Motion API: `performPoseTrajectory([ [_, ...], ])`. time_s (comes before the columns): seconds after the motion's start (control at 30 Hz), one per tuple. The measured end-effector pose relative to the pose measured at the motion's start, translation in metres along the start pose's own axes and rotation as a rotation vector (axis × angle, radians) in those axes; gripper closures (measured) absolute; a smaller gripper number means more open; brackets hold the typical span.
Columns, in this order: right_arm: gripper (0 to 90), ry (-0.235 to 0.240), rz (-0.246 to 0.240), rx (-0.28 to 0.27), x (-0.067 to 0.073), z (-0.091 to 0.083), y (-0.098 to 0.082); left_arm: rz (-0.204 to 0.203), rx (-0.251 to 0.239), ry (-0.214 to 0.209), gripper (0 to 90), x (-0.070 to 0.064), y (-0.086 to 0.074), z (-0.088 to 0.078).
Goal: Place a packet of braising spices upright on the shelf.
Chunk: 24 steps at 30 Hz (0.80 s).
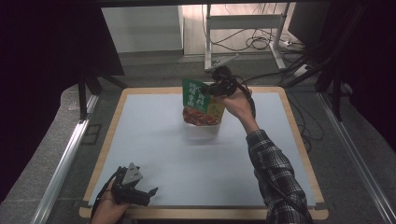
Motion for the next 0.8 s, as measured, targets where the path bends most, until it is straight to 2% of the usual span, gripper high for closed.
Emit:
performPoseTrajectory([
  [0.17, 88.8, -0.002, 0.012, -0.018, -0.002, 0.0074, -0.002, -0.001, 0.001, -0.001, 0.7, 0.0, -0.0001, 0.0],
  [0.3, 88.1, -0.007, 0.008, -0.004, -0.0037, 0.0083, -0.0021, 0.002, 0.002, 0.001, 0.8, -0.0001, -0.0001, 0.0],
  [0.43, 82.2, -0.03, -0.008, 0.019, -0.0039, 0.0077, -0.0031, 0.004, 0.003, 0.003, 0.9, -0.0003, -0.0001, 0.0002],
  [0.5, 75.1, -0.048, -0.026, 0.031, -0.0032, 0.0085, -0.0033, 0.002, 0.002, 0.002, 0.9, -0.0001, -0.0001, 0.0001],
  [0.57, 67.4, -0.057, -0.038, 0.02, -0.0033, 0.0082, -0.0017, -0.001, 0.001, 0.002, 0.8, 0.0001, -0.0001, -0.0001],
  [0.6, 67.4, -0.057, -0.038, 0.02, -0.0033, 0.0082, -0.0017, -0.001, 0.001, 0.002, 0.9, 0.0001, -0.0001, -0.0001],
  [0.63, 60.8, -0.067, -0.043, 0.006, -0.0033, 0.0072, 0.0002, -0.003, -0.001, 0.0, 0.9, 0.0001, 0.0, -0.0002],
  [0.67, 60.8, -0.067, -0.043, 0.006, -0.0033, 0.0072, 0.0002, -0.003, -0.001, 0.0, 0.8, 0.0001, 0.0, -0.0002],
  [0.77, 50.5, -0.079, -0.051, -0.008, -0.0034, 0.0055, 0.0024, -0.013, -0.007, -0.003, 0.8, 0.001, 0.0002, -0.0007],
  [0.8, 50.5, -0.079, -0.051, -0.008, -0.0034, 0.0055, 0.0024, -0.013, -0.007, -0.003, 0.8, 0.001, 0.0002, -0.0007],
])
Point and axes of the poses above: each handheld gripper's, and its own axes: z roughly forward along the jaws, y roughly out of its top, x roughly to its left, the point moved 8 cm from there along z, roughly forward along the jaws, and after that the axes turned 4 degrees about -z, right-handed, at the moved point
